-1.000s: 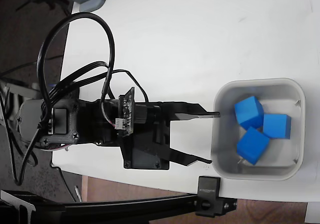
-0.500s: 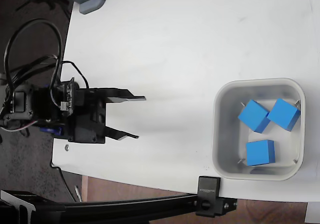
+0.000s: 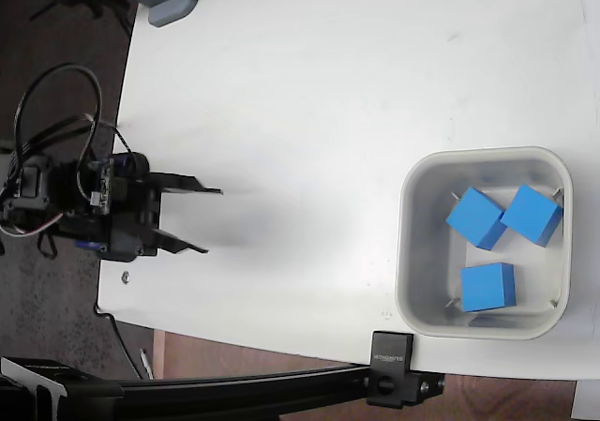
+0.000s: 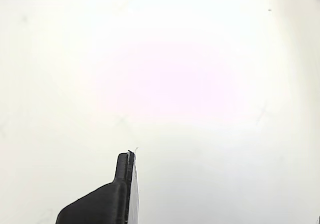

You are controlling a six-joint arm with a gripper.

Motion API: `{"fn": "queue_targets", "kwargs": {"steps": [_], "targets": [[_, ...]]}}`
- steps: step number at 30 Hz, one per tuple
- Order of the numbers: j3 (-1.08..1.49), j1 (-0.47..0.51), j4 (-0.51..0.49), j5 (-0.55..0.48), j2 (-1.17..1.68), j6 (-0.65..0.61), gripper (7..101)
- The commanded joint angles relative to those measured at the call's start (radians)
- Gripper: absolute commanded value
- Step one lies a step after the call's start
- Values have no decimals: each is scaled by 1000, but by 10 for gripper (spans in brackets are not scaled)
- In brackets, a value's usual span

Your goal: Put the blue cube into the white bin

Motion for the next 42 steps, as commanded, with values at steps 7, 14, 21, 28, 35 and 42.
{"fn": "queue_targets", "kwargs": {"steps": [7,14,21,28,35,42], "targets": [[0,-109,-12,127,29,18,1003],[0,-114,-14,124,29,11,1003],[2,-133,-14,143,29,15,1003],[2,-133,-14,143,29,14,995],[2,-133,-15,143,29,14,987],[2,-133,-15,146,29,17,984]]}}
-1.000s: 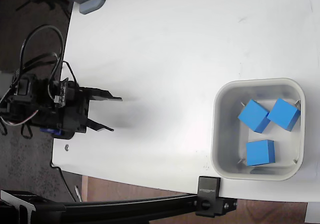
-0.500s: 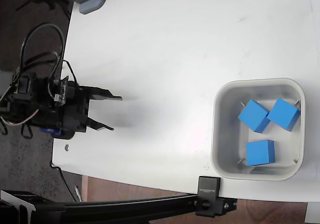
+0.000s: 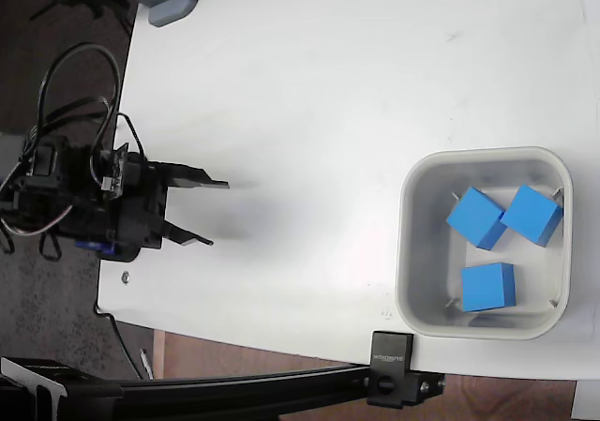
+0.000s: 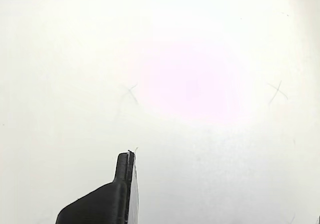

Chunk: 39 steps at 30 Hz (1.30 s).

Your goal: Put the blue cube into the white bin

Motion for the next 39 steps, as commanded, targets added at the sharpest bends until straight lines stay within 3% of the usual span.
{"fn": "queue_targets", "kwargs": {"steps": [1,39], "targets": [[-25,-5,-14,14,25,3,984],[-26,-3,-9,6,25,0,1000]]}}
